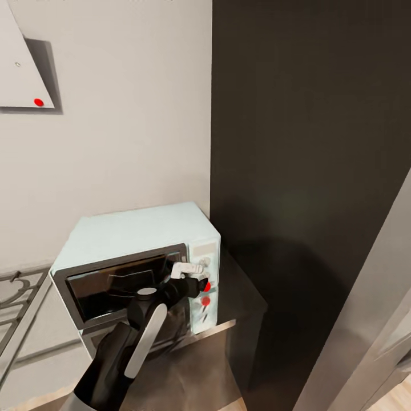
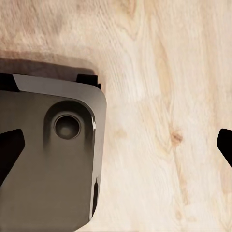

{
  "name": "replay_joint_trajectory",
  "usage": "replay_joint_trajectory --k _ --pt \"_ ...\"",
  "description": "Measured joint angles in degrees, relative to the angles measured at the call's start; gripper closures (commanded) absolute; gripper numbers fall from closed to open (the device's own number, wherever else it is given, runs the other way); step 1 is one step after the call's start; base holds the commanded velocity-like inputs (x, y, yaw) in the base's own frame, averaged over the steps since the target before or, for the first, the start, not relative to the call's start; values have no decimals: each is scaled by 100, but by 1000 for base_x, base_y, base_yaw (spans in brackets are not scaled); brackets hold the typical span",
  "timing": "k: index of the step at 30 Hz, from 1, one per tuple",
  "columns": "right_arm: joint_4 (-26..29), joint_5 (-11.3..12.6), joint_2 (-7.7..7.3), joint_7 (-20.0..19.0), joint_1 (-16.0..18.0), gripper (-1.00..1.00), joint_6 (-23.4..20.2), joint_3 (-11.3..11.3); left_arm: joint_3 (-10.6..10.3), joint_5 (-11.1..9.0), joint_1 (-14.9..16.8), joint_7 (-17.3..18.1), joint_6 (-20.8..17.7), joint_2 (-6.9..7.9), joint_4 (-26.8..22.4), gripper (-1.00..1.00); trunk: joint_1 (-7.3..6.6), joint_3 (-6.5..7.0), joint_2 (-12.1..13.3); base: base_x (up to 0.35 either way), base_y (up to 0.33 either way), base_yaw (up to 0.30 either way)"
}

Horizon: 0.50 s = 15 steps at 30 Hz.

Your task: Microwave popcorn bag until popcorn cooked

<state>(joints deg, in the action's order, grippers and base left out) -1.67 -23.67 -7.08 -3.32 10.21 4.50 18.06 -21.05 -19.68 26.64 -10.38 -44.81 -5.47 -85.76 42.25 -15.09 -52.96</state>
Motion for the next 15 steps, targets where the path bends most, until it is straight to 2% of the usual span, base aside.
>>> replay_joint_trajectory --k 1,3,4,11,13,15 --pt "0 0 0 0 0 -100 0 0 17 -9 1 -97 35 -6 -4 -100 2 1 1 -234 0 0" --pt "0 -1 0 0 0 -100 0 0 30 190 4 -356 9 -12 -33 -100 4 1 1 -300 0 0" --pt "0 -1 0 1 0 -100 0 0 23 190 4 -463 8 -13 -53 -100 4 2 1 -326 0 0" --pt "0 -1 0 6 0 -100 9 0 10 180 3 -547 -1 -55 -68 -100 4 1 1 -335 0 0" --pt "0 -1 0 7 0 -100 8 0 -121 178 3 -583 -6 -82 -66 -100 4 1 1 -336 0 0" --pt "0 -1 0 8 0 -100 7 0 -450 175 3 -861 -8 -121 -61 -100 4 1 1 -336 0 0"
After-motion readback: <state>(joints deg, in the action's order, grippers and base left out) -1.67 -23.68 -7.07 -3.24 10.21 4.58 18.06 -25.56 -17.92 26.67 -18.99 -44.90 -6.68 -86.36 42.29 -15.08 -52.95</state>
